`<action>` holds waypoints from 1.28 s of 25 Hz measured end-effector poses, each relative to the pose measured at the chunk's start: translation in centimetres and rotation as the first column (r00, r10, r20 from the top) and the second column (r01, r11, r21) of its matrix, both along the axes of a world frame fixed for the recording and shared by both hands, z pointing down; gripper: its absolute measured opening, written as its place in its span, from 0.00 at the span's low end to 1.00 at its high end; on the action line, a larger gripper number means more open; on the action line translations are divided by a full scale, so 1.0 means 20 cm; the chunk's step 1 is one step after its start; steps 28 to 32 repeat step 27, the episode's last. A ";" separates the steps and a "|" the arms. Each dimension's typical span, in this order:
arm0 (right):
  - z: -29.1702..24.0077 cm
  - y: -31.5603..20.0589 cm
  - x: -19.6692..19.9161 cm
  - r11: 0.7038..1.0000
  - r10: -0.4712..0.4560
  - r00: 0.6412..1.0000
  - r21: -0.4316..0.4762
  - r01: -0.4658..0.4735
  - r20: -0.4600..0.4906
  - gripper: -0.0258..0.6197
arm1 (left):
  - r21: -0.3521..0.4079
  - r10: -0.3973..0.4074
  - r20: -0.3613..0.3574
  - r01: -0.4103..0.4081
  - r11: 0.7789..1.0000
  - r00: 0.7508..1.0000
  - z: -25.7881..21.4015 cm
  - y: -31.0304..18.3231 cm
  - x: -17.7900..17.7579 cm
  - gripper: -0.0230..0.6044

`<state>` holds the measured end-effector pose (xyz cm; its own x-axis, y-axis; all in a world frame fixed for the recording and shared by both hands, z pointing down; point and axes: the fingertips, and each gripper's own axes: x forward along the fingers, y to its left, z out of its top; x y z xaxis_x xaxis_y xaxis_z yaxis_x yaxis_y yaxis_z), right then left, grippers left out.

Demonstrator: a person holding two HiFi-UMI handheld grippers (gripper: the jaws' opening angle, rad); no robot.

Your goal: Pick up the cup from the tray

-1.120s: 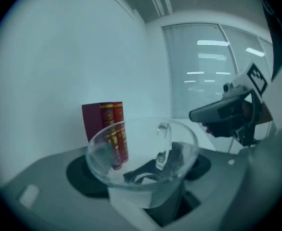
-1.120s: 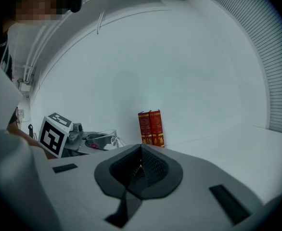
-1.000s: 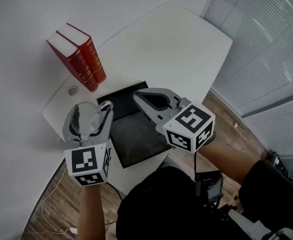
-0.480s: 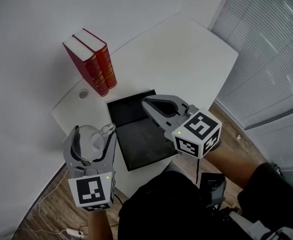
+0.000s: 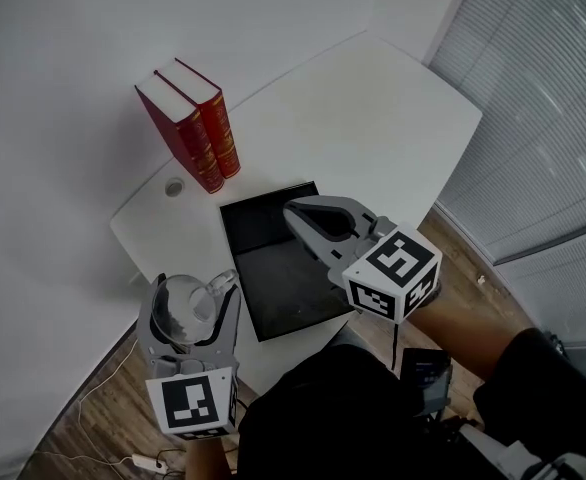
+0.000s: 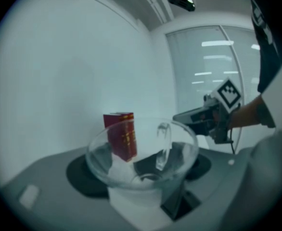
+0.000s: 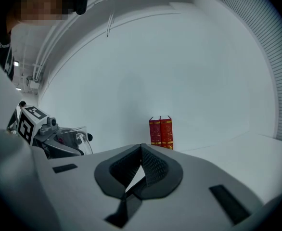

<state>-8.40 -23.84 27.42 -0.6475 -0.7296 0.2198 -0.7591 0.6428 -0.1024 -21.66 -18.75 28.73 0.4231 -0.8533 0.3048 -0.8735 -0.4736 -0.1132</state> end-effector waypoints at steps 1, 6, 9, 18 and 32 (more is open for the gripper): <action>0.00 0.00 0.00 1.000 -0.004 1.000 0.001 0.004 -0.004 0.06 | -0.004 0.002 0.002 -0.002 1.000 1.000 0.00 0.00 0.00 0.68; 0.01 0.02 0.00 1.000 -0.019 1.000 0.010 0.019 -0.016 0.06 | -0.015 0.012 -0.014 -0.012 1.000 1.000 0.01 0.01 0.04 0.68; 0.01 0.03 0.01 1.000 -0.012 1.000 0.012 0.013 -0.013 0.06 | -0.013 0.027 -0.002 -0.027 1.000 1.000 0.02 0.01 0.07 0.68; 0.02 0.02 0.05 1.000 0.006 1.000 0.005 -0.006 -0.006 0.06 | -0.005 0.048 -0.017 -0.048 0.999 0.999 0.00 0.00 0.14 0.68; 0.05 -0.01 0.04 1.000 0.005 1.000 -0.005 -0.005 -0.005 0.06 | -0.001 0.055 -0.034 -0.056 0.998 0.998 0.01 -0.03 0.16 0.68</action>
